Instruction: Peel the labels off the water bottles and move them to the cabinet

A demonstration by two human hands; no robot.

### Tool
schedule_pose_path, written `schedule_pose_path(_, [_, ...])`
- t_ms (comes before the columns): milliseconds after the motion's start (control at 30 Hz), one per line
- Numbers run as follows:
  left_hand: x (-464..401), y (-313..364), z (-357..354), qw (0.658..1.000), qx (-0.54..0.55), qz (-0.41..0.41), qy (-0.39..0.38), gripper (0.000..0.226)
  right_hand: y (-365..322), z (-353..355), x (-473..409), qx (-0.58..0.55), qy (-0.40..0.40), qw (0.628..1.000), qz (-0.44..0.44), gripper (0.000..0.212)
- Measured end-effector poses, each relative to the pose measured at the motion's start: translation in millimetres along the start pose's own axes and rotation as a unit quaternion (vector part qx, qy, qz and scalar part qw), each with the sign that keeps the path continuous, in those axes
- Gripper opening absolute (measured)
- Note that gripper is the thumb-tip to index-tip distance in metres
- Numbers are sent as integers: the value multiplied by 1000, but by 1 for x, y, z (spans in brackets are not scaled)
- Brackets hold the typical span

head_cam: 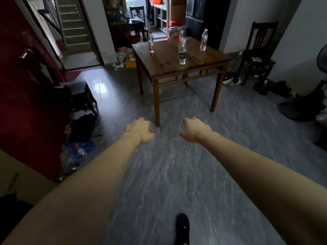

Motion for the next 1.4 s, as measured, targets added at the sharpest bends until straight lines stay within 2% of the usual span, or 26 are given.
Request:
schedule_pose_path(133, [-76, 12, 40, 1000, 24, 1, 14, 38, 13, 39, -81, -6, 7, 1000, 6, 50])
schedule_pose_path(400, [-207, 36, 108, 997, 54, -16, 57, 36, 39, 112, -214, -9, 23, 1000, 6, 57])
schedule_pose_path(733, [-364, 31, 126, 999, 40, -26, 15, 36, 61, 147, -364, -25, -11, 1000, -6, 57])
schedule_pose_path(967, [-491, -1, 184, 998, 44, -47, 25, 30, 36, 216, -490, -36, 14, 999, -7, 54])
schedule_pose_path(1133, [-576, -12, 216, 997, 39, -67, 20, 35, 15, 232, -561, -48, 12, 999, -9, 47])
schedule_pose_path(1400, [-683, -3, 229, 995, 30, -96, -3, 38, 38, 262, -652, -59, 12, 997, -44, 47])
Point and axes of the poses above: each hand's wrist, its own x-axis away from the middle knuckle, its own z-axis out of the back of the hand, y = z × x, the point moved 9 cm from there along -x, towards the middle knuckle, and after that the axes turned 4 degrees about -y, right-handed, at the moved point
